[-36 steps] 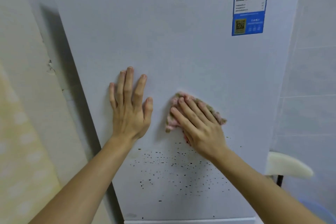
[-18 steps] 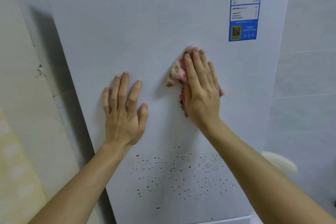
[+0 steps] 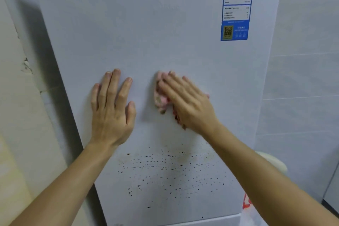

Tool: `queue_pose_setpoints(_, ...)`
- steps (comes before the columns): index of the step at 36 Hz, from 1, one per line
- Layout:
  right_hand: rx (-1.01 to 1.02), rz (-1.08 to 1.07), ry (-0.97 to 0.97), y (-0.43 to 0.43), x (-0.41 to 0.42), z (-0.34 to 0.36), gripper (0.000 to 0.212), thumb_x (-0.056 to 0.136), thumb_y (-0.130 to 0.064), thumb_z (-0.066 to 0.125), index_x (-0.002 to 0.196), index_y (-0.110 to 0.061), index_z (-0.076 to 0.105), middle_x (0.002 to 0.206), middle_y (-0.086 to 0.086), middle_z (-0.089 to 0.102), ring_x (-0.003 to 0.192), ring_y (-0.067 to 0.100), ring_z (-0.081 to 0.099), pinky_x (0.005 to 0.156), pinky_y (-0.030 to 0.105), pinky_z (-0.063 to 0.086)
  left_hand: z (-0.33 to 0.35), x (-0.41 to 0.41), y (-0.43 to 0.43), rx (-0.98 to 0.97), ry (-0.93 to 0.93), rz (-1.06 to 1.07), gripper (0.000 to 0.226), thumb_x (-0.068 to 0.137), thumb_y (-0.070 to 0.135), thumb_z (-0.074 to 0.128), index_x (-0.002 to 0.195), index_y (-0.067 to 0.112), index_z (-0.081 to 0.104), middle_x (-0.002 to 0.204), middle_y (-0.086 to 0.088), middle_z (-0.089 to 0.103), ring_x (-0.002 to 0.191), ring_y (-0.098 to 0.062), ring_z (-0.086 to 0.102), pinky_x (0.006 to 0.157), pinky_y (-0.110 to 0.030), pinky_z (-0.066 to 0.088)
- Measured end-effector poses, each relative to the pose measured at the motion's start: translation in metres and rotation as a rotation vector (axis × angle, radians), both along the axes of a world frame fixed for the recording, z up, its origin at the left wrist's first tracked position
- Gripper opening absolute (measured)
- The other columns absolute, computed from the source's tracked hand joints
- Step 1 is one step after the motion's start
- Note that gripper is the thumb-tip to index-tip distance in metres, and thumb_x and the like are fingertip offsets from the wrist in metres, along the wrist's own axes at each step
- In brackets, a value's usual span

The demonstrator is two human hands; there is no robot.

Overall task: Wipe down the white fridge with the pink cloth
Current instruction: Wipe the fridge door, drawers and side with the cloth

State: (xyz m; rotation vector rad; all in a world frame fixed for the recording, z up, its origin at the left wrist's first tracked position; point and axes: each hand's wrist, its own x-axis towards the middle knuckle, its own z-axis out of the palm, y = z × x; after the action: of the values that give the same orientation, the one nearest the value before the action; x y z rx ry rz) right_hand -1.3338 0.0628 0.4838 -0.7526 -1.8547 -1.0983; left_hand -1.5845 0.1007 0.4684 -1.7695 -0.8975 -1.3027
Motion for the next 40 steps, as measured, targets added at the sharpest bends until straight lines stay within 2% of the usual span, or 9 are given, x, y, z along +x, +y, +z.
queue_pose_setpoints(7,0.131,0.026,0.497,0.011,-0.048,0.039,0.055,0.097,0.014,0.045,0.149,0.001,0.053,0.158,0.019,0.048,0.151,0.031,0.041,0.126,0.046,0.034,0.0,0.001,0.004,0.013,-0.007,-0.004,0.056,0.104,0.021,0.043,0.159,0.01,0.037,0.171,-0.017,0.025,0.16,-0.034,0.02,0.13,-0.055,0.013)
queue_pose_setpoints(9,0.101,0.07,0.47,0.01,-0.061,0.027,0.057,0.094,0.016,0.049,0.148,0.0,0.055,0.158,0.018,0.049,0.151,0.03,0.042,0.124,0.048,0.036,-0.002,0.004,0.005,0.027,-0.023,-0.006,0.057,0.103,0.018,0.044,0.159,0.008,0.038,0.17,-0.019,0.026,0.16,-0.035,0.02,0.13,-0.056,0.012)
queue_pose_setpoints(12,0.044,0.098,0.277,0.006,-0.063,-0.009,0.055,0.096,0.013,0.055,0.149,-0.004,0.055,0.159,0.014,0.049,0.153,0.026,0.04,0.124,0.045,0.037,-0.003,0.011,0.004,0.025,-0.051,-0.017,0.06,0.099,0.011,0.043,0.158,0.005,0.038,0.17,-0.021,0.026,0.16,-0.036,0.018,0.129,-0.058,0.011)
queue_pose_setpoints(19,-0.026,0.011,0.082,-0.007,0.004,-0.059,0.059,0.096,0.008,0.061,0.153,-0.003,0.049,0.163,0.013,0.042,0.156,0.026,0.033,0.126,0.045,0.033,-0.002,0.032,0.005,0.057,-0.046,-0.02,0.057,0.104,0.019,0.043,0.159,0.003,0.037,0.17,-0.018,0.027,0.16,-0.034,0.018,0.128,-0.058,0.014)
queue_pose_setpoints(22,-0.01,-0.059,0.195,-0.011,0.051,-0.069,0.055,0.099,0.001,0.053,0.154,-0.005,0.047,0.162,0.015,0.039,0.157,0.027,0.03,0.129,0.046,0.026,0.001,0.042,0.006,0.068,-0.06,-0.03,0.056,0.103,0.018,0.043,0.158,0.004,0.039,0.169,-0.019,0.029,0.159,-0.036,0.021,0.128,-0.058,0.015)
queue_pose_setpoints(26,0.027,-0.162,0.567,-0.013,0.108,-0.078,0.052,0.105,-0.002,0.047,0.157,-0.002,0.037,0.163,0.018,0.039,0.159,0.026,0.023,0.131,0.051,0.012,-0.001,0.047,0.009,0.08,-0.087,-0.019,0.056,0.103,0.017,0.043,0.157,0.004,0.039,0.169,-0.019,0.029,0.159,-0.037,0.022,0.128,-0.058,0.014)
queue_pose_setpoints(34,0.066,-0.099,0.996,0.0,0.066,-0.046,0.054,0.109,-0.012,0.037,0.162,-0.001,0.028,0.171,0.018,0.024,0.161,0.027,0.015,0.133,0.046,0.007,-0.002,0.048,0.011,0.098,-0.093,-0.015,0.056,0.103,0.018,0.04,0.157,0.003,0.04,0.168,-0.02,0.031,0.158,-0.038,0.024,0.128,-0.059,0.016)
queue_pose_setpoints(37,0.077,-0.061,0.953,0.007,0.031,-0.027,0.055,0.108,-0.012,0.037,0.16,0.002,0.029,0.17,0.022,0.021,0.161,0.035,0.014,0.132,0.046,0.007,-0.002,0.049,0.011,0.103,-0.095,-0.012,0.055,0.104,0.019,0.039,0.156,0.003,0.041,0.167,-0.02,0.032,0.158,-0.038,0.025,0.128,-0.059,0.016)
queue_pose_setpoints(40,0.091,-0.024,0.74,0.014,-0.017,-0.018,0.058,0.1,0.0,0.05,0.156,0.002,0.035,0.167,0.021,0.027,0.159,0.038,0.021,0.131,0.05,0.016,-0.002,0.048,0.01,0.095,-0.09,-0.034,0.056,0.102,0.017,0.042,0.156,0.003,0.041,0.167,-0.021,0.032,0.158,-0.038,0.024,0.128,-0.059,0.015)
